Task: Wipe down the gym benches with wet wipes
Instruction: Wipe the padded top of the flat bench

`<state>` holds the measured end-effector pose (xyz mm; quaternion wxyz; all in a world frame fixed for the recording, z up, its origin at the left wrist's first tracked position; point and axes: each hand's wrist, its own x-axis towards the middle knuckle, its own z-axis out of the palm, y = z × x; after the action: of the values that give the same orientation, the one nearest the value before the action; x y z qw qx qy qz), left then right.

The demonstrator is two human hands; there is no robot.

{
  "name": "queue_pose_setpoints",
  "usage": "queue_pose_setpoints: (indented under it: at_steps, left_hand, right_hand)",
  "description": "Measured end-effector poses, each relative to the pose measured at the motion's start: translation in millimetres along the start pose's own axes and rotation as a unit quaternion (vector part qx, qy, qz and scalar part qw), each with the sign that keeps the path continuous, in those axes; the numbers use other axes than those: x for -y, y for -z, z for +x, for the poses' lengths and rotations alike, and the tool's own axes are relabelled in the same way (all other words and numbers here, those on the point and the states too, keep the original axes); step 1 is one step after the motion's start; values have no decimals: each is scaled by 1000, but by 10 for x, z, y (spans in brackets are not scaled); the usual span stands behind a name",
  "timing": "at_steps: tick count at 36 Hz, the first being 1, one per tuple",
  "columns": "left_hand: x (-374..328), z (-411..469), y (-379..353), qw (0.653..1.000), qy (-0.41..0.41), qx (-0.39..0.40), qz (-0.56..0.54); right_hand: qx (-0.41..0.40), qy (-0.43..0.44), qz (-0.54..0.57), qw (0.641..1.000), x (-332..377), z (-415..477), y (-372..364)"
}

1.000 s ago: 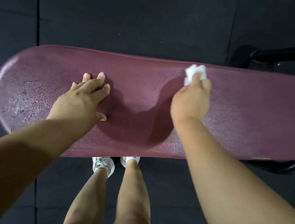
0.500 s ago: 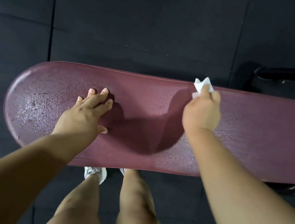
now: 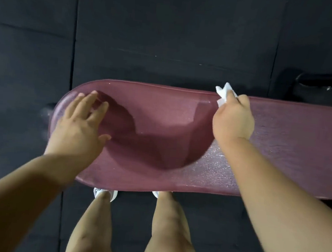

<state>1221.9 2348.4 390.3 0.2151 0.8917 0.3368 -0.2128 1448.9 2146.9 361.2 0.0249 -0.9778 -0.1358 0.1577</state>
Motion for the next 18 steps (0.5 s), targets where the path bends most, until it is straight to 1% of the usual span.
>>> queue_pose_setpoints:
  at_steps: [2,3,4,6,7,9,10,11,13,14,15,16,18]
  left_hand:
    - [163,-27,48,999,27,20,2]
    - [215,-43,68,999,29,36,-1]
    - [248,-56,87,998,27,53,-4]
    - [281,-57,118,997,20,70,-2]
    - [283,-51,132,997,17,72,1]
    - [285,-39,147,997,13,73,3]
    - [288,-36,151,997,11,74,1]
    - [291,-34,152,997,9,76,-1]
    - [318,-32,152,997,2,80,1]
    - [337,-29,155,997,-5,82,5]
    - [357,-24,158,996,-13,83,9]
    - [376,-18,161,996,-22,83,9]
    - [409,-3,166,996,-34,83,10]
  right_hand:
    - [10,-56,29,998,296,-112,-75]
    - [18,-55,42,997,476,-198,-106]
    - [30,-28,53,998,662,-301,-156]
    - [77,69,71,992,1017,-539,-229]
    - [112,125,70,983,1158,-656,-281]
    - [149,257,44,954,1321,-831,-366]
    - [148,315,35,937,1336,-878,-379]
    - [143,346,39,926,1313,-895,-362]
    - [87,384,37,918,1148,-828,-357]
    - [82,382,20,920,1055,-768,-320]
    - [74,356,0,932,948,-693,-281]
    - [57,304,-12,951,832,-617,-225]
    - [26,151,-15,988,628,-524,-150]
